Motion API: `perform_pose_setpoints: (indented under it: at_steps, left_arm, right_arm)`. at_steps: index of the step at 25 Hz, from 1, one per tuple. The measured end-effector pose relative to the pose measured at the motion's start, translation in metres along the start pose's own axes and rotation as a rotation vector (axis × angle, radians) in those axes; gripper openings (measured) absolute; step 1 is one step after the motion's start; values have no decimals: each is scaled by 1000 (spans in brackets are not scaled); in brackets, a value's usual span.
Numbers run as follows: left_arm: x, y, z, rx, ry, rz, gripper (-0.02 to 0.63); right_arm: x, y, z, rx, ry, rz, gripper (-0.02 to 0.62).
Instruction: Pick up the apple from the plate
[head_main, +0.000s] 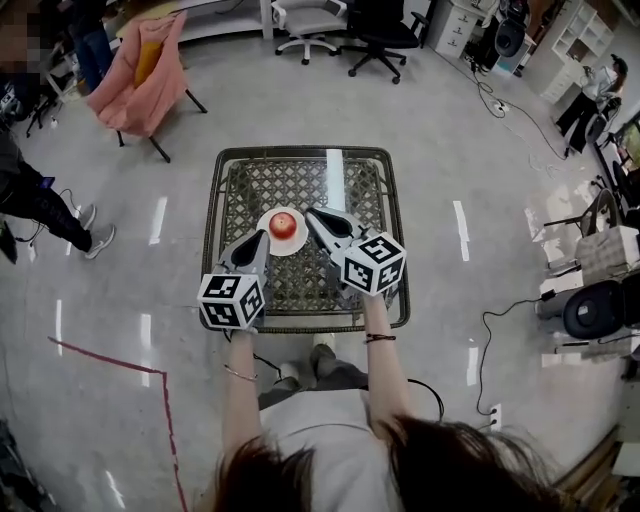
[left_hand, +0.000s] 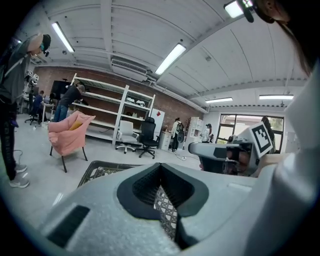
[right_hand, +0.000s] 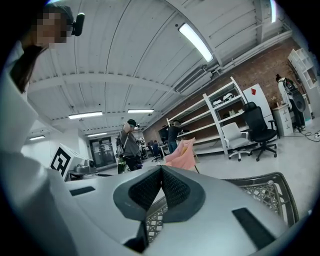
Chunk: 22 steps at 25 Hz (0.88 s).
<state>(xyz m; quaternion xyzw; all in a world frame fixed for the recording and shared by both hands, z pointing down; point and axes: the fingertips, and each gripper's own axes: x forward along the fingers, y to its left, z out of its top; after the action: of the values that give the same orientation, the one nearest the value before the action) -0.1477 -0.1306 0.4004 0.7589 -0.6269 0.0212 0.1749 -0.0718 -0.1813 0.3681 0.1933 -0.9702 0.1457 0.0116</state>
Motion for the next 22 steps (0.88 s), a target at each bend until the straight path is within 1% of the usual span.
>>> perform_pose_setpoints:
  at_steps: [9, 14, 19, 22]
  left_arm:
    - [24, 16, -1, -30, -16, 72, 11]
    - [35, 20, -10, -58, -24, 84, 11]
    - [43, 24, -26, -77, 3, 83, 11]
    - [44, 28, -38, -95, 44, 80, 11]
  right_arm:
    - [19, -21, -13, -15, 84, 87, 9]
    - [29, -32, -23, -16, 122, 119, 9]
    - [41, -37, -33, 0, 155, 139, 9]
    - [48, -37, -40, 13, 174, 141, 9]
